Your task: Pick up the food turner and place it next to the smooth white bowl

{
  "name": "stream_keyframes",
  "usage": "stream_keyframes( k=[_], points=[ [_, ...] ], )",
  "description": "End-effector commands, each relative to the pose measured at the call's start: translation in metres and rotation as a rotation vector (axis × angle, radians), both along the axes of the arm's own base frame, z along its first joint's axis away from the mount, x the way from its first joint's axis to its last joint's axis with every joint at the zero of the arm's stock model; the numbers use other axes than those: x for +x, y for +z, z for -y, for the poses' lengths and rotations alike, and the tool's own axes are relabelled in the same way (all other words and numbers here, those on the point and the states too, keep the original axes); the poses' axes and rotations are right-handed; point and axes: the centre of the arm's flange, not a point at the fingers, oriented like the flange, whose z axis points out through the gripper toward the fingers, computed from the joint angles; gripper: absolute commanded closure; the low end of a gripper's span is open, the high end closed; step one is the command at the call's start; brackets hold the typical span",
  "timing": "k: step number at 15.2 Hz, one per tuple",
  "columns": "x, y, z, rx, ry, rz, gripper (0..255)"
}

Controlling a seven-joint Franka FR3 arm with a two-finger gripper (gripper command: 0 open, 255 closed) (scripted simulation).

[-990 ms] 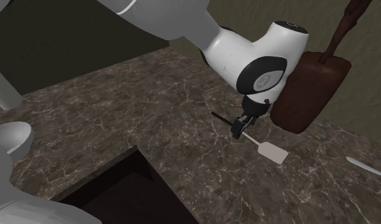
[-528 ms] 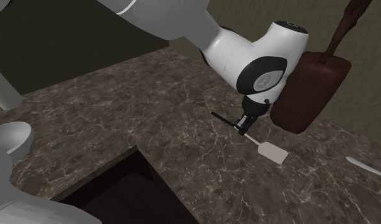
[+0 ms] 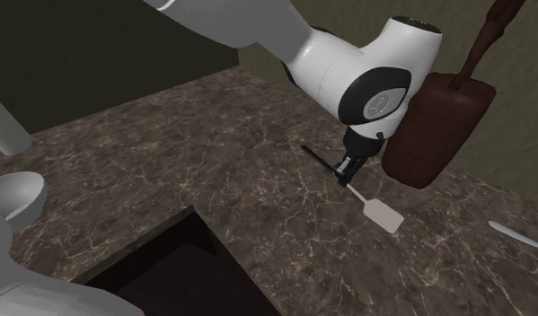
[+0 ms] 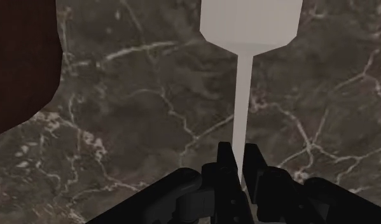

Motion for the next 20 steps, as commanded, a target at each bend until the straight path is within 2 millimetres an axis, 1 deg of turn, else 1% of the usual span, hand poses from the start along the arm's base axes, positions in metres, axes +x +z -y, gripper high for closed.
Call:
stream_keyframes(
  k=[1,20],
  points=[
    [-0.001,0.010,0.000,0.000,0.000,0.000,255],
    [-0.001,0.110,0.000,0.000,0.000,0.000,255]
  ],
)
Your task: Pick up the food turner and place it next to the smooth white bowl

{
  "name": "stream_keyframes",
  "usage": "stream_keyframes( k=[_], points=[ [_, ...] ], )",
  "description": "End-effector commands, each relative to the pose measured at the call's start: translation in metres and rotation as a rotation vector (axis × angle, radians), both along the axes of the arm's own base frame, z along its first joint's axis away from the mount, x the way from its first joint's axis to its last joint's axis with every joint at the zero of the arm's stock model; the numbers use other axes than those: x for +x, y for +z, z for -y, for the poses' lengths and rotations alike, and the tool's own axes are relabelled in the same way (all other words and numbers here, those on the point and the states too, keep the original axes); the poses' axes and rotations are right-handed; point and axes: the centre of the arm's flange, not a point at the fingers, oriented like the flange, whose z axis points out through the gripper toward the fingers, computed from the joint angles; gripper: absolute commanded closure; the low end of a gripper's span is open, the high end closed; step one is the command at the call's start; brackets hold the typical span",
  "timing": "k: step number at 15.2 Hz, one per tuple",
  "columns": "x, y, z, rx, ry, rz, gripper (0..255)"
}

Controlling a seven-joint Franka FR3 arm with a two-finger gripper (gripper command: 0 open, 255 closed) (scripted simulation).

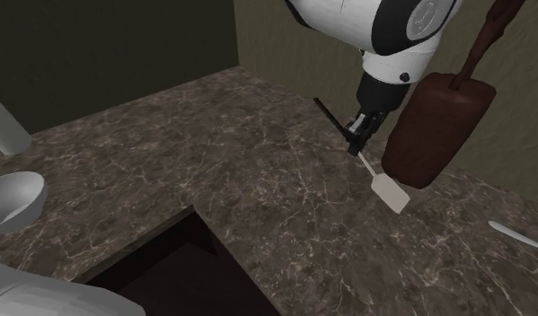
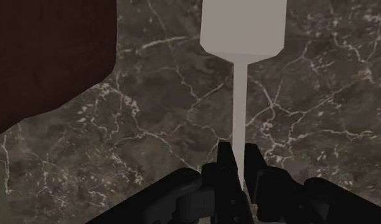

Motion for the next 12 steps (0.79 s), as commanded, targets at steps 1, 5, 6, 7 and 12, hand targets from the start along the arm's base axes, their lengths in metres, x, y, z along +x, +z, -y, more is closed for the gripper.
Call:
stream_keyframes(
  k=[1,5,6,7,12],
  points=[
    [-0.001,0.011,0.000,0.000,0.000,0.000,255],
    [-0.011,0.020,-0.024,0.000,0.000,0.000,255],
    [-0.017,0.020,-0.036,0.000,0.000,0.000,255],
    [-0.022,0.020,-0.048,0.000,0.000,0.000,255],
    [-0.049,0.020,-0.108,0.000,0.000,0.000,255]
  ],
)
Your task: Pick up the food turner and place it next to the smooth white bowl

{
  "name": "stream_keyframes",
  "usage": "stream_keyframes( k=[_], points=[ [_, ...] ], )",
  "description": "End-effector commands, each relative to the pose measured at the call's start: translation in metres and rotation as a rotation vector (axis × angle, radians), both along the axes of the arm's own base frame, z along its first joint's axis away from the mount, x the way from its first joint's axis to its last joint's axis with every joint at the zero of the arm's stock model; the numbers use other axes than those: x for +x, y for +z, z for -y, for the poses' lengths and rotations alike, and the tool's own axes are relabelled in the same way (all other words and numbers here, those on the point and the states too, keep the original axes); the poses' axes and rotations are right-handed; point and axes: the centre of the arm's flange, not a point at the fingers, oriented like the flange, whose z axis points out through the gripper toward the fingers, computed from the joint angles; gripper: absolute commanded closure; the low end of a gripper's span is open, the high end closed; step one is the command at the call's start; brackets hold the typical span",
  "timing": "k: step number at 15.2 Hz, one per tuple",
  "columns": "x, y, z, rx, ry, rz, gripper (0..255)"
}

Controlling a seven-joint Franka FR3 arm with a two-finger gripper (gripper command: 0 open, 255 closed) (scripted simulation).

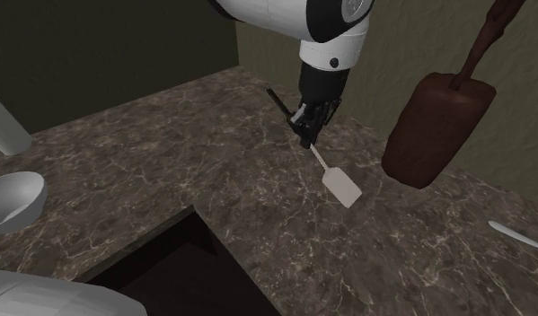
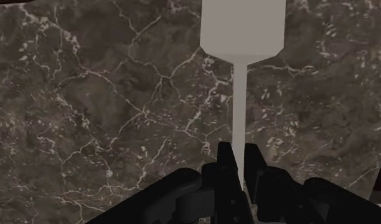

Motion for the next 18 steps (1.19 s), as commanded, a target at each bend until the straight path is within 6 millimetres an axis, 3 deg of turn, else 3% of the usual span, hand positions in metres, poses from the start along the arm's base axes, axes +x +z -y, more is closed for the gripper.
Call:
stream_keyframes(
  k=[1,18],
  points=[
    [-0.011,0.000,-0.025,-0.002,-0.002,0.001,255],
    [-0.103,0.000,-0.230,-0.002,-0.002,0.001,255]
  ],
)
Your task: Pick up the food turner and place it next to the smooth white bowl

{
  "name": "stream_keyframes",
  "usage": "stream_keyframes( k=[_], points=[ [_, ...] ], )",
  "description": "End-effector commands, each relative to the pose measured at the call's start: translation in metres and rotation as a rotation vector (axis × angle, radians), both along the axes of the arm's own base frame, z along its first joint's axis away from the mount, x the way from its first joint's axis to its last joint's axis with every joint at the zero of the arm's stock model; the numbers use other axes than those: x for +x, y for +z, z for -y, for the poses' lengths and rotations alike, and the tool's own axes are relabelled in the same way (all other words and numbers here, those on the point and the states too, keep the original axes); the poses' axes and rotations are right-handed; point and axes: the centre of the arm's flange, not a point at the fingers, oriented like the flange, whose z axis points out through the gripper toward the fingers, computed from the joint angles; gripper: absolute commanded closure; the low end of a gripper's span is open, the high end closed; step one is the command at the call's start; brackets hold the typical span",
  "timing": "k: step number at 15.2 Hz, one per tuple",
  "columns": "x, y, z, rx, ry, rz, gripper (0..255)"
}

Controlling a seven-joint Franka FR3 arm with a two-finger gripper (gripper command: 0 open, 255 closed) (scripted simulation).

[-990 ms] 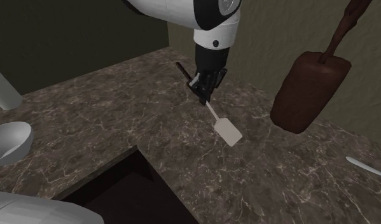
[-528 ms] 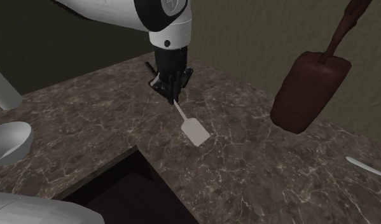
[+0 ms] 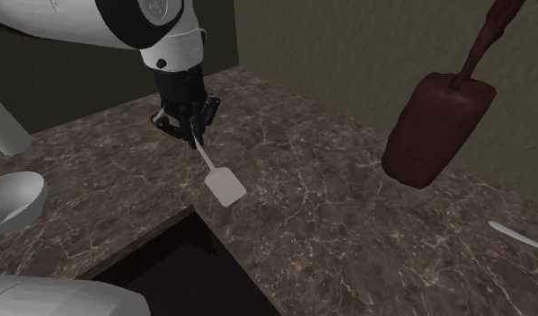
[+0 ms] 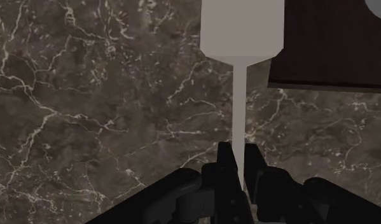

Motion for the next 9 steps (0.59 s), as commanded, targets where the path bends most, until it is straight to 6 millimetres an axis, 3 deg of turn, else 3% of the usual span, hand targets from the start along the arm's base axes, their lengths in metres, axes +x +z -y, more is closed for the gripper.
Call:
stream_keyframes(
  k=[1,9],
  points=[
    [-0.012,0.002,-0.026,-0.001,-0.002,0.000,255],
    [-0.055,0.002,-0.122,-0.001,-0.002,0.000,255]
  ],
)
